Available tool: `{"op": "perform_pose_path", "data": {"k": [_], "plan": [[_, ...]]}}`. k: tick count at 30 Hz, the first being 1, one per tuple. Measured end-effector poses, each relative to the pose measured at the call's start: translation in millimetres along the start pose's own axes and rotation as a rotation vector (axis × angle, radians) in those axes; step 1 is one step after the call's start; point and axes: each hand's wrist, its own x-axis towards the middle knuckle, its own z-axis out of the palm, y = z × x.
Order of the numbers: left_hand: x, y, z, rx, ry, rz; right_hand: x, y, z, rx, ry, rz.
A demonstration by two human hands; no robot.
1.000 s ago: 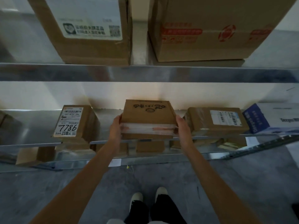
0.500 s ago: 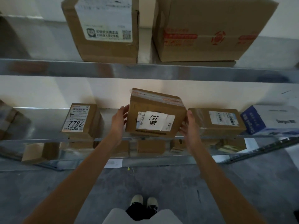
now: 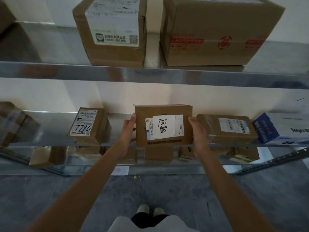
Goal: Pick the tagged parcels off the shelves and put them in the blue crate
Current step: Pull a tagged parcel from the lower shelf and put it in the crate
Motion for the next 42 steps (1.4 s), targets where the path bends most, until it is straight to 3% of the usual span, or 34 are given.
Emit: {"op": "perform_pose_path", "data": {"k": [3,6,9,12,14,17,21,26,42], "plan": [[-6.7,-3.1,-5.9,0.013,-0.038,-0.042,-2.3,-11.5,-1.2,-0.044,-0.069,-0.083],[-4.4,-15.0,-12.7,-0.146,-0.039,-0.065,-1.4,-25.8,0.4,-0.002,-0.044,-0.167],[-6.6,-26.7,-10.7,-0.351,-0.213,-0.154,-3.9,-28.0,9.5,0.039,0.040,-0.106],[-14.4,-33.9,-0.4,-0.484,-0.349,-0.261,-11.8,-12.7,22.1,0.120,-0.117,-0.003],[-20.0,-37.0,2.9,-0.514,-0.382,-0.296,-13.2,-4.2,23.8,0.181,-0.122,-0.006],[-21.4,-31.8,-1.7,-0.341,-0.356,-0.220,-12.6,-3.4,19.6,0.186,-0.091,-0.049],[-13.0,-10.5,-9.2,-0.185,-0.191,-0.045,-11.3,-4.0,16.4,0.153,-0.128,-0.090],[-11.7,8.0,3.8,0.021,-0.258,0.093,-14.9,-4.0,23.2,0.147,-0.154,-0.101],[-16.8,-0.8,14.7,-0.055,-0.165,0.114,-26.2,0.8,27.9,0.266,-0.148,-0.119]]}}
